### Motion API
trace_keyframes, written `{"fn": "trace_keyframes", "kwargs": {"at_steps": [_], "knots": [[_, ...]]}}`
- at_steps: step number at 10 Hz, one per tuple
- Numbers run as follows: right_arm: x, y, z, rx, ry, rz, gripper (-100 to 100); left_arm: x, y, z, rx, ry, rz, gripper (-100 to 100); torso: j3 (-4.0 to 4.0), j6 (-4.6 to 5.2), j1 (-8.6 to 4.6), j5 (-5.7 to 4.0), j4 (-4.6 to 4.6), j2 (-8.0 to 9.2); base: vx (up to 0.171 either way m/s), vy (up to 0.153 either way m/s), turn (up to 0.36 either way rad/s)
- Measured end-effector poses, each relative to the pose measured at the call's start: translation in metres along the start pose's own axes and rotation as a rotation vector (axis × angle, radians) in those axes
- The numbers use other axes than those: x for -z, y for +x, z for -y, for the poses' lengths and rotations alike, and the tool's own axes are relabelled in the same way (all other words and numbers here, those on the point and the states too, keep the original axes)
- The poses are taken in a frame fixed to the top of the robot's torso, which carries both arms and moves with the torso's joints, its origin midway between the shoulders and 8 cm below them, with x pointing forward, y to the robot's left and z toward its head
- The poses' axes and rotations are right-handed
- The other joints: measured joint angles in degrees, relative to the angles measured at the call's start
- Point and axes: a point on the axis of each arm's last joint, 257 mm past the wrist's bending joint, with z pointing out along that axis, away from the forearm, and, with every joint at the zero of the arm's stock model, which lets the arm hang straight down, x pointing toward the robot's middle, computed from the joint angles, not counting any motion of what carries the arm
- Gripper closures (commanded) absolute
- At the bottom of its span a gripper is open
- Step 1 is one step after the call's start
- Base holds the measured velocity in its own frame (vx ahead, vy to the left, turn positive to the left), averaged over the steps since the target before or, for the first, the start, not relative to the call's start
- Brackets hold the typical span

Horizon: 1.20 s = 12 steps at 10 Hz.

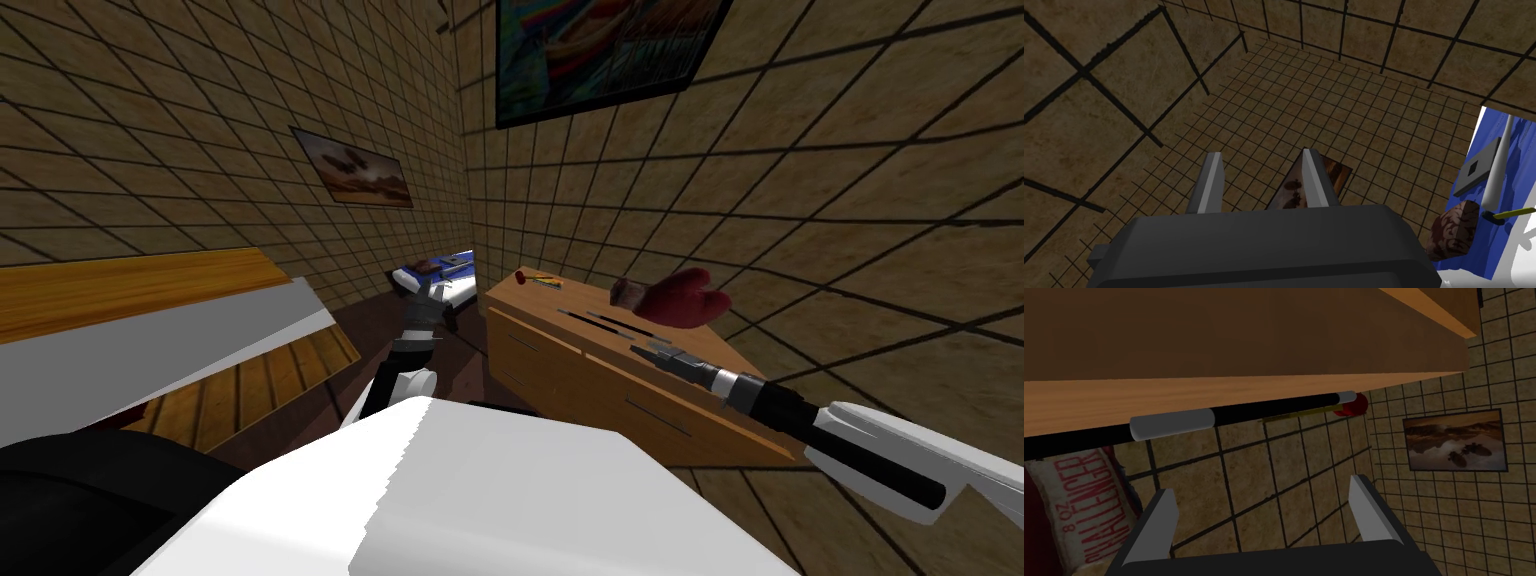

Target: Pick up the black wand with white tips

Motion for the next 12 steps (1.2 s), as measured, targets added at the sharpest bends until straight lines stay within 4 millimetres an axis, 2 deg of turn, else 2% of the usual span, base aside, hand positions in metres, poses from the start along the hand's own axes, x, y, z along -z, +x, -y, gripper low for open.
{"fn": "trace_keyframes", "kwargs": {"at_steps": [4, 8, 9, 12], "knots": [[0.010, 0.010, 0.022, 0.093, 0.011, -0.122, -100, 0.000, 0.000, 0.000, 0.000, 0.000, 0.000, 0, 0.01, -0.01, 0.01, -0.02, 0.00, 0.01, 0.028, 0.060, 0.078], [0.016, 0.015, 0.035, 0.182, 0.008, -0.233, -100, 0.000, 0.000, 0.000, 0.000, 0.000, 0.000, 0, 0.03, 0.00, -0.16, -0.04, 0.01, 0.05, 0.025, 0.031, 0.074], [0.023, 0.019, 0.045, 0.206, 0.014, -0.275, -100, 0.000, 0.000, 0.000, 0.000, 0.000, 0.000, 0, 0.00, -0.02, -0.14, -0.04, 0.00, -0.01, 0.033, 0.058, 0.045], [0.030, 0.025, 0.054, 0.281, 0.005, -0.381, -100, 0.000, 0.000, 0.000, 0.000, 0.000, 0.000, 0, -0.01, 0.00, 0.16, 0.04, -0.01, -0.02, 0.044, 0.103, 0.083]]}}
